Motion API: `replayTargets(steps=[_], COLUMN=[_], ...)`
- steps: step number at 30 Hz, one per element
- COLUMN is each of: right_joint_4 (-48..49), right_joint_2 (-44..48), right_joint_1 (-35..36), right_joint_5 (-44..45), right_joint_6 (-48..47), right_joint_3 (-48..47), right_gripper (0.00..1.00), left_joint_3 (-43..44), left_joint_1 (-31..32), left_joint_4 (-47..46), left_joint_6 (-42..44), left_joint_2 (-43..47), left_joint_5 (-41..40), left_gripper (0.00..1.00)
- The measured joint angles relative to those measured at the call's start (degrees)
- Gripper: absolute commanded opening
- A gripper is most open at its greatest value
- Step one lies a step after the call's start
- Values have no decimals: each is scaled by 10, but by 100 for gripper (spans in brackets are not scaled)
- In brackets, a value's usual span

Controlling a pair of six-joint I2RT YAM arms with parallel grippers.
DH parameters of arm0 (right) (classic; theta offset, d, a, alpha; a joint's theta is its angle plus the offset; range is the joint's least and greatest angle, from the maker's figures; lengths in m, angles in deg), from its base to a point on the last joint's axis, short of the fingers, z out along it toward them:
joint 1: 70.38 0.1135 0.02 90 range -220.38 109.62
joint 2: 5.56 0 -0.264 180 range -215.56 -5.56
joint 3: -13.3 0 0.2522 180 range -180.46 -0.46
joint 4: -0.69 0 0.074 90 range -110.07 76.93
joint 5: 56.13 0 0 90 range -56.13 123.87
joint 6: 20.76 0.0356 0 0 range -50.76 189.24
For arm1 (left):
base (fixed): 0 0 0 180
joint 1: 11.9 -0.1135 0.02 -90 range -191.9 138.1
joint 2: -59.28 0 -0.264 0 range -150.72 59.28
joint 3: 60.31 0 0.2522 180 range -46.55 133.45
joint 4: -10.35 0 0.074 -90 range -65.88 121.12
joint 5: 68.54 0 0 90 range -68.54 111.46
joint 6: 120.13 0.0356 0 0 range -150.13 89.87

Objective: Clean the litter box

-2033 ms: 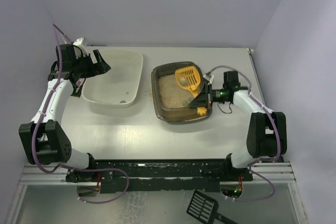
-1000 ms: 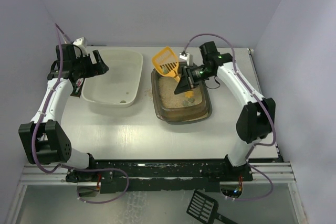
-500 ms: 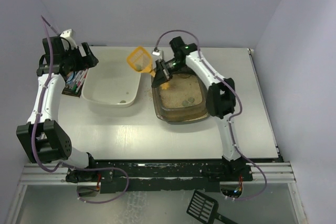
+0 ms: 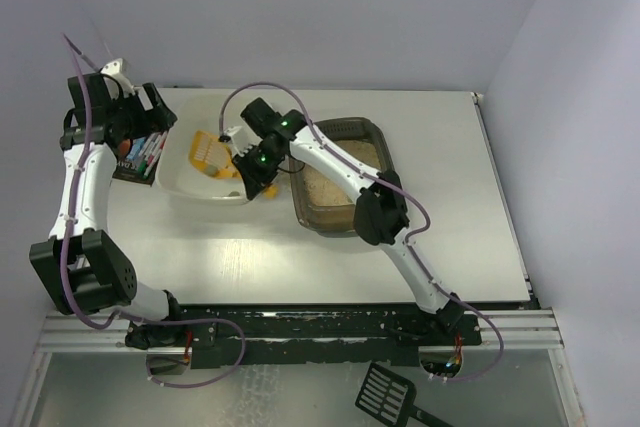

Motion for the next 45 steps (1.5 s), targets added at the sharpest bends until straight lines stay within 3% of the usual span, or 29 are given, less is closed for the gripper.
replayTargets(steps=[11,18,26,36,45], right_joint_4=[34,68,105,115,87], right_joint_2=[-7,-17,-14,33,132], right_joint_1=[-25,41,95,75,21], right_joint_5=[278,506,640,669,464], right_joint_6=[10,-26,-64,-70,-43], right_joint_3=[0,20,76,78,27], right_gripper=[0,0,0,0,0], left_joint_3=[-30,-36,-36,-28,-32], left_joint_1=[-27,-28,-28,-28,-26], left_joint_4=[-15,-15,-11,-7,-17], left_joint_6=[-5,0,4,4,-44], left_joint_2=[25,34,34,28,28], left_joint_5=[24,5,-11,-11,45], left_gripper=[99,99,99,99,99])
